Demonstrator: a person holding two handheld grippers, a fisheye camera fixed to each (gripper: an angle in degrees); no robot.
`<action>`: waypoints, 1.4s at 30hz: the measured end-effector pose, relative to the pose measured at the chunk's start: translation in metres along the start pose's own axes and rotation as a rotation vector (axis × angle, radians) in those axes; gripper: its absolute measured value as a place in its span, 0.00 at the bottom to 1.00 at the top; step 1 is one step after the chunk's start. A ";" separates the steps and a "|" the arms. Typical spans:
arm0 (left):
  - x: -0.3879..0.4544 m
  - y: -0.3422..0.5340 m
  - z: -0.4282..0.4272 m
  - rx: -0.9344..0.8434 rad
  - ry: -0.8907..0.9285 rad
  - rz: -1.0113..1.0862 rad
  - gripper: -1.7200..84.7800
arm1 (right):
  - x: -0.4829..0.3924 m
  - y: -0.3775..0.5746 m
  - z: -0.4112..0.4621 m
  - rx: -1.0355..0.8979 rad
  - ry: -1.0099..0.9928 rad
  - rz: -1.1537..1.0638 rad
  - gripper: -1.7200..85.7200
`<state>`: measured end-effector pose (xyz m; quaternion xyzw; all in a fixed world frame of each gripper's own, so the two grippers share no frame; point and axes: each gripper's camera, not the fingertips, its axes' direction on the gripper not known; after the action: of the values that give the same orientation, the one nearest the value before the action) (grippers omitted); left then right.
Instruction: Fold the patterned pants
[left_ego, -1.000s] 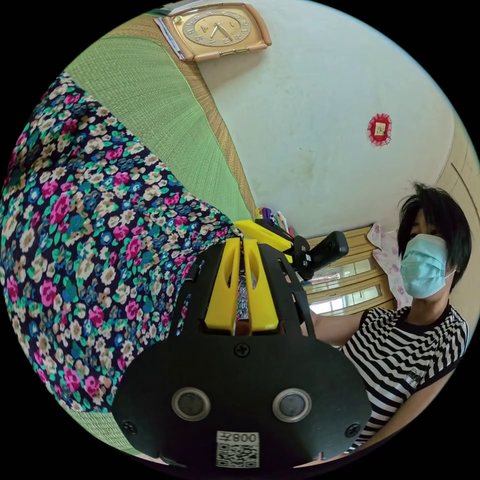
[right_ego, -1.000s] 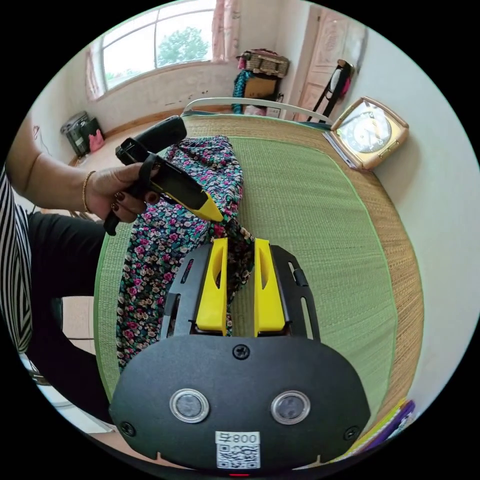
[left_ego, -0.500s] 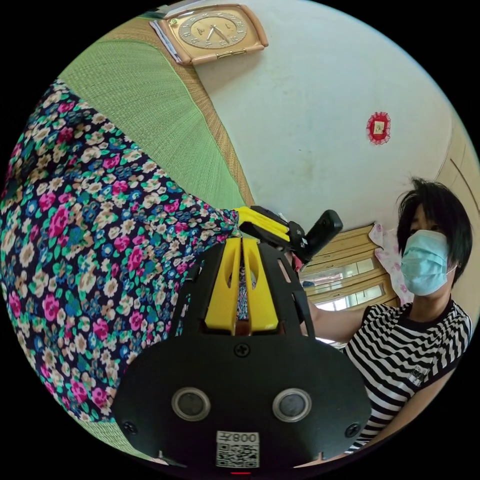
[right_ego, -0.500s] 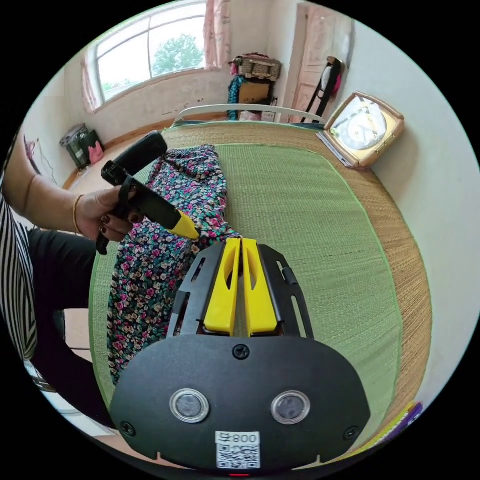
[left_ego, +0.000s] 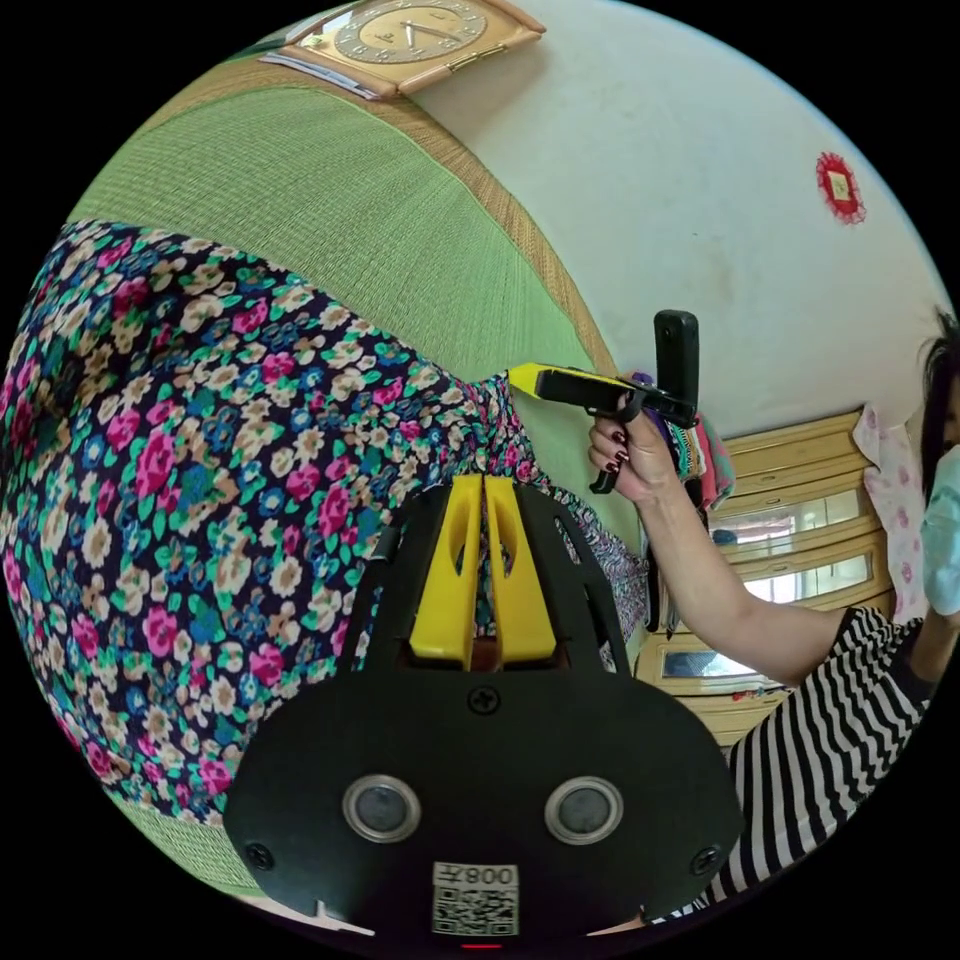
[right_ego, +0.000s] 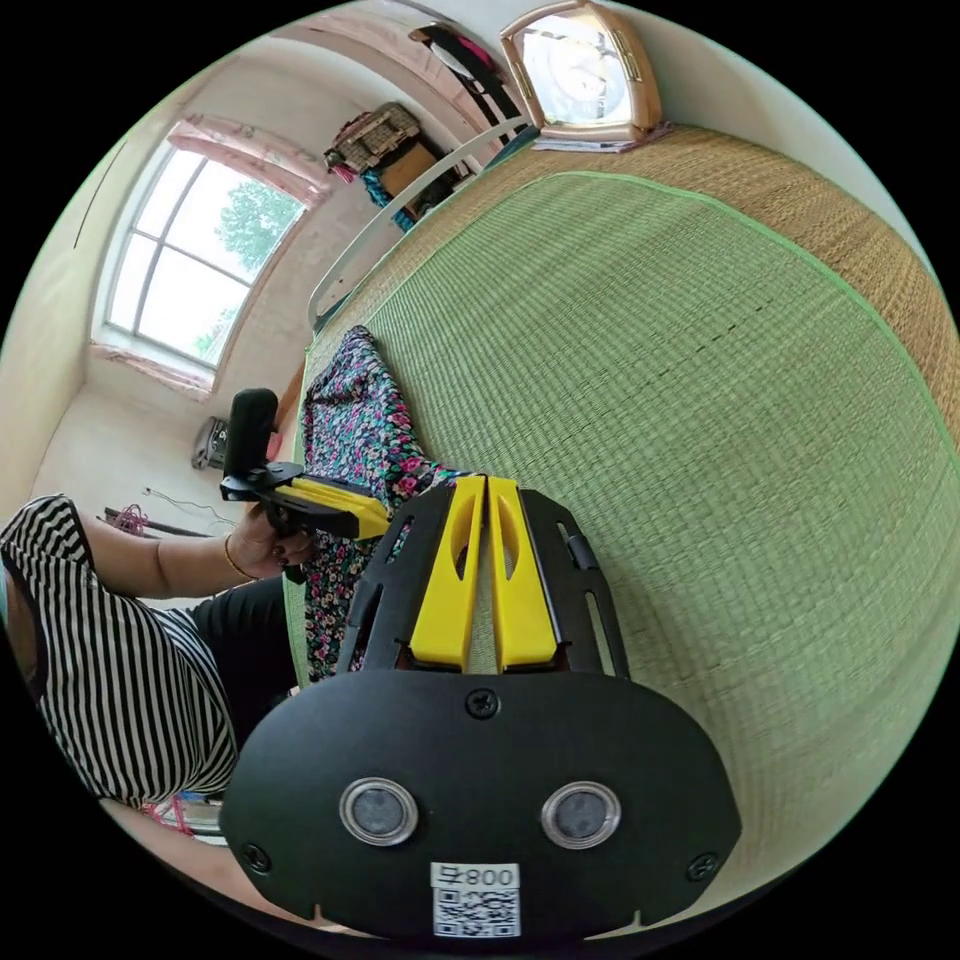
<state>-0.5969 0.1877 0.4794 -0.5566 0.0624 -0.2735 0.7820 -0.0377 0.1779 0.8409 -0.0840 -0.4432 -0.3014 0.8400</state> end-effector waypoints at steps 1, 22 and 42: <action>0.007 0.000 0.000 0.005 0.014 0.018 0.02 | 0.003 0.005 -0.007 0.029 0.034 0.028 0.02; 0.122 -0.021 0.029 -0.116 -0.235 0.323 0.06 | -0.100 0.158 -0.002 0.072 0.116 0.172 0.03; 0.179 -0.009 0.084 -0.180 -0.478 0.466 0.02 | -0.168 0.195 0.019 -0.003 0.139 0.130 0.02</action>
<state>-0.4157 0.1667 0.5561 -0.6423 0.0266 0.0574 0.7639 -0.0092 0.4154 0.7432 -0.0929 -0.3769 -0.2519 0.8865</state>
